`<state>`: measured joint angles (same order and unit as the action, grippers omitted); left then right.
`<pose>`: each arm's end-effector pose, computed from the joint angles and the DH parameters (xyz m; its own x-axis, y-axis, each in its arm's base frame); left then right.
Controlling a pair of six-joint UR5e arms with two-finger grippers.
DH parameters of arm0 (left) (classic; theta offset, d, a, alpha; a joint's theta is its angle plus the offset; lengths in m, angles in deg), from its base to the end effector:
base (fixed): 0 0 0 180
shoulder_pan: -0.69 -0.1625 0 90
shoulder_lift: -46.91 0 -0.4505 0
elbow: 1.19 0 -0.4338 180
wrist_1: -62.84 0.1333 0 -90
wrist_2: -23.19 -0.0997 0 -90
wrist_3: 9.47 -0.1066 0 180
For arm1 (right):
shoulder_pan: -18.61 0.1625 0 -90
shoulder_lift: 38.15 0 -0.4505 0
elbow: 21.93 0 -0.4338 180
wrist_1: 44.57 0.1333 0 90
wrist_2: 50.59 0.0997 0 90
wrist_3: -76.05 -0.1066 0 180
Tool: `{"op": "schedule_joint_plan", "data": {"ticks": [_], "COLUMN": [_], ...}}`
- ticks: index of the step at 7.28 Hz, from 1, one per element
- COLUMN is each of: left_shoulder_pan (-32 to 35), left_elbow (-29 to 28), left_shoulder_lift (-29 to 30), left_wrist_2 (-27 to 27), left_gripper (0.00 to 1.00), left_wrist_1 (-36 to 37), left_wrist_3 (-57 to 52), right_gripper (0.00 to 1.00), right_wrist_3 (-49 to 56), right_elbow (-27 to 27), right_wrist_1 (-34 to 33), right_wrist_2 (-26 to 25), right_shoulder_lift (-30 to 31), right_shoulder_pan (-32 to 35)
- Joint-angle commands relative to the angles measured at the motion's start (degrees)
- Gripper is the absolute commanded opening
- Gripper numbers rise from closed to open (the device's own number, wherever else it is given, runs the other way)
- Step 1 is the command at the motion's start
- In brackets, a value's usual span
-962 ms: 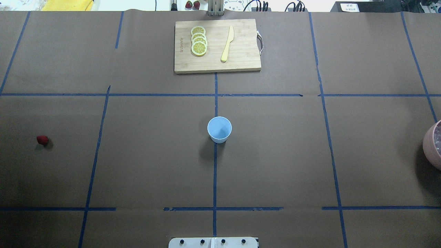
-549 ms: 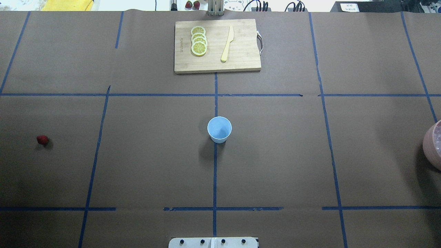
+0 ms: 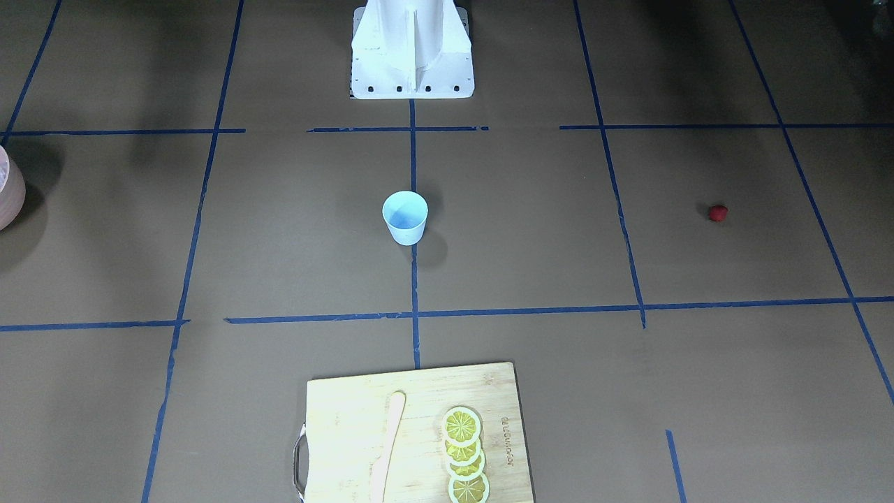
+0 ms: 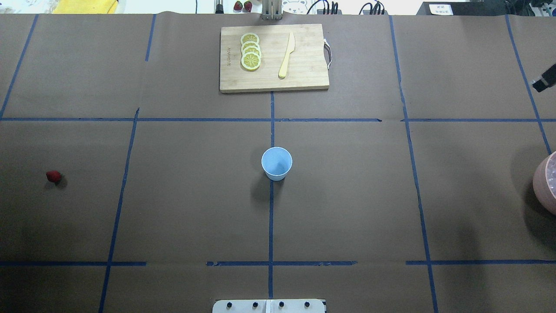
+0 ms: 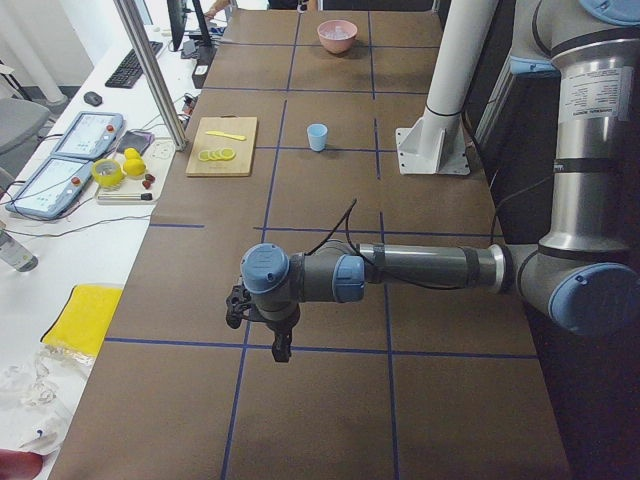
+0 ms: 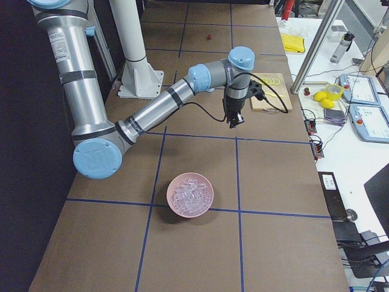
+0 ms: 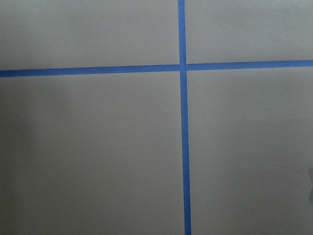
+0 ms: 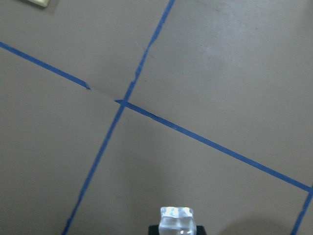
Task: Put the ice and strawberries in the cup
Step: 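Carry the ice cube with the right gripper over the light blue cup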
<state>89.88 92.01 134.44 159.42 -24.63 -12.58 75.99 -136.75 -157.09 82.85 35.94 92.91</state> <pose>-0.0491 -0.5124 0.6839 0.6902 0.0413 -0.7224 -0.0517 0.9986 0.0078 -0.0968 -0.5660 0.3551 0.6411 -0.4024 0.6535 0.2564 0.9149 0.3118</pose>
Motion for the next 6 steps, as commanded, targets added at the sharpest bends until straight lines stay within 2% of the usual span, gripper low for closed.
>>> {"op": "schedule_joint_plan", "data": {"ticks": [1, 3, 6], "left_shoulder_pan": [-0.07, -0.07, -0.07], "left_elbow": [0.05, 0.05, 0.05], "left_shoulder_lift": [0.01, 0.09, 0.1], "left_wrist_2": [0.0, 0.0, 0.0], "left_gripper": [1.0, 1.0, 1.0], "left_wrist_1": [0.01, -0.07, -0.07], "left_wrist_3": [-0.05, -0.05, -0.05], "right_gripper": [0.0, 0.0, 0.0], "right_wrist_3": [-17.96, -29.16, -46.99], "right_elbow": [0.21, 0.74, 2.92], "right_wrist_1": [-1.39, -0.95, -0.86], "right_wrist_2": [-0.2, -1.51, -11.95], "right_shoulder_lift": [-9.63, -15.1, -23.52], "right_shoulder_pan": [-9.13, -16.26, -30.93]}}
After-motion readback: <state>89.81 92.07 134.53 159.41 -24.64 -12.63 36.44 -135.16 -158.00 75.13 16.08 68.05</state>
